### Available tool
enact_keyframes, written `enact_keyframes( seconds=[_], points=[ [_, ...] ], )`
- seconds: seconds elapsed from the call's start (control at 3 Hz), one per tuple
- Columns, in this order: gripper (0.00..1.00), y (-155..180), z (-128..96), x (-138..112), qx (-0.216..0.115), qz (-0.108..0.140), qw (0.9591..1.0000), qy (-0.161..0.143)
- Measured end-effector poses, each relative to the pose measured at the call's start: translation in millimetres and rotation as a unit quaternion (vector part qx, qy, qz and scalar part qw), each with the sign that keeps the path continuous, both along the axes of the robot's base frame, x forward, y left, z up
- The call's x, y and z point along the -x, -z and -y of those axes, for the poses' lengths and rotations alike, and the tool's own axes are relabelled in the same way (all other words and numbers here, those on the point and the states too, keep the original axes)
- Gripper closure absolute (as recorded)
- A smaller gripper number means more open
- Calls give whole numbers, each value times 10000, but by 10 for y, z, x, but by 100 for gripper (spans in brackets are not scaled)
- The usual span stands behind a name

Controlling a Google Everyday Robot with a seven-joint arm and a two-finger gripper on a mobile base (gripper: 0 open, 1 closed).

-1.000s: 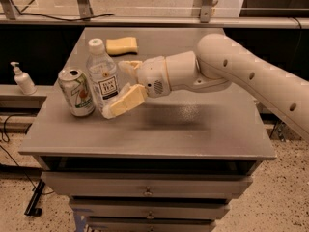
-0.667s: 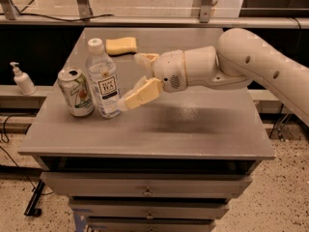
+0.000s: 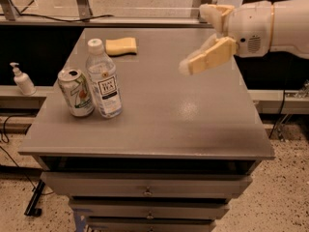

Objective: Move blue plastic bottle near 7up can

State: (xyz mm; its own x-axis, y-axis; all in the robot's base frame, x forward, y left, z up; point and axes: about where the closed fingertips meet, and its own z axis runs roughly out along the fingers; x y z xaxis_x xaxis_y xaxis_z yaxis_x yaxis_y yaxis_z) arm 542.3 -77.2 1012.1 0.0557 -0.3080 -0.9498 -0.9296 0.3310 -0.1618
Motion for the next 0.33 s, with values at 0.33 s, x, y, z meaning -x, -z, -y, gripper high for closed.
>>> enact_keyframes(
  seconds=[0.33],
  points=[
    [0,-593,393,88,-270,468,9973,496]
  ],
)
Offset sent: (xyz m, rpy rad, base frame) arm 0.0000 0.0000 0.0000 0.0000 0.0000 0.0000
